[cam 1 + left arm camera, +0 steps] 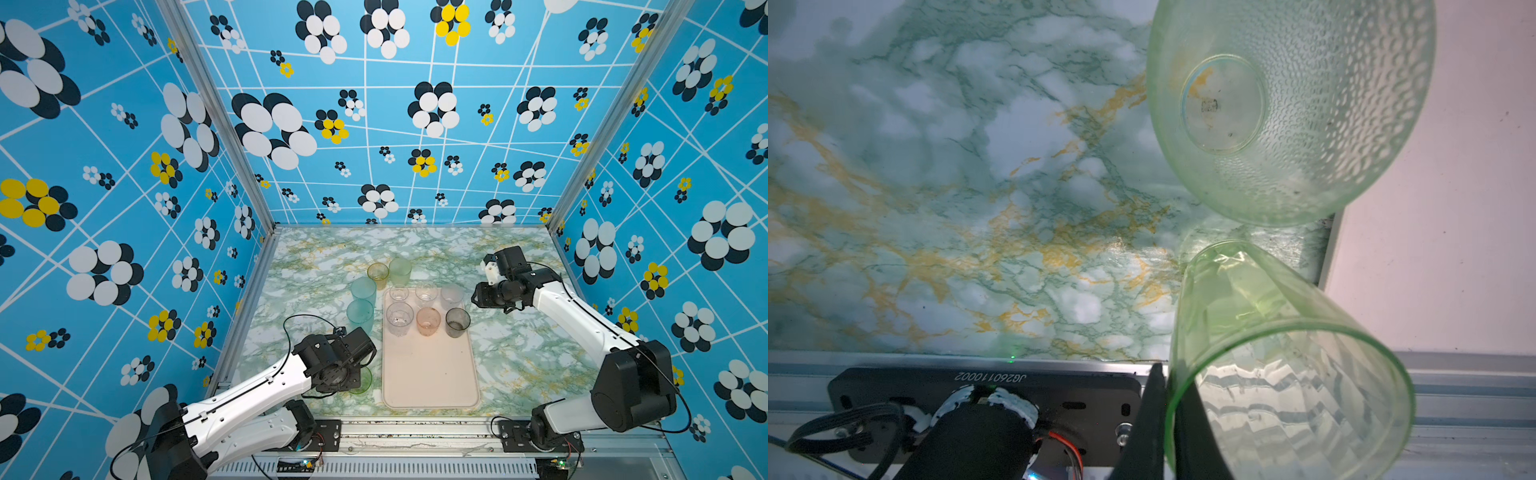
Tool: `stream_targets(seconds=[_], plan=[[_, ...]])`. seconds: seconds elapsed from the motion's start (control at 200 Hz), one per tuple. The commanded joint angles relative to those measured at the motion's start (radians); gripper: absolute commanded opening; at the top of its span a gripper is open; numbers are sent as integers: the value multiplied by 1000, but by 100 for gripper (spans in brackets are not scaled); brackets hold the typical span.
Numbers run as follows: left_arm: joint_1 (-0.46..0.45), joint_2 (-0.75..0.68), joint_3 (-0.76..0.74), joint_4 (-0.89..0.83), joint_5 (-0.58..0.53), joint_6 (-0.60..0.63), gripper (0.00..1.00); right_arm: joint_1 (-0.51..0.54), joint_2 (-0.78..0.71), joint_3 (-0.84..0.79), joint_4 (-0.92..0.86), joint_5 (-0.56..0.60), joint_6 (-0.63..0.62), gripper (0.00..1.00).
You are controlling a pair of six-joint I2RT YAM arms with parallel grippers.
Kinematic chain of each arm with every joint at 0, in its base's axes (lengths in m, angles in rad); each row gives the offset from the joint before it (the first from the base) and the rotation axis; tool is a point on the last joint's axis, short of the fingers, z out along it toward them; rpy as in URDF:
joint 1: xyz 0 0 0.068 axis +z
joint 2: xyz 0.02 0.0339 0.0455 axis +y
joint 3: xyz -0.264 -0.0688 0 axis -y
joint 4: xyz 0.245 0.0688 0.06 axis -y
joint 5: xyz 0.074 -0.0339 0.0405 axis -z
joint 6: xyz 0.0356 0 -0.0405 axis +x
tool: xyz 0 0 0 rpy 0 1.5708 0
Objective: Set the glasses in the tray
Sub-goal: 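Close the left gripper on the rim of the green faceted tumbler, then lift the green tumbler with the left gripper and carry it over the tray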
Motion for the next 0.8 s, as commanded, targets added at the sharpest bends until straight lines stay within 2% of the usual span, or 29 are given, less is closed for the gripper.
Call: stream_targets(seconds=[0.0, 0.365, 0.585, 0.795], plan=[[-17, -12, 36, -56, 28, 17, 8, -4, -2, -13, -3, -8, -14, 45], [-88, 102, 219, -77, 0, 92, 7, -4, -24, -18, -14, 5, -2, 45], [-84, 259, 372, -57, -47, 222, 8, -5, -34, -19, -27, 18, 0, 45], [-63, 426, 452, 23, -55, 348, 8, -5, -36, -22, -32, 17, 8, 45]])
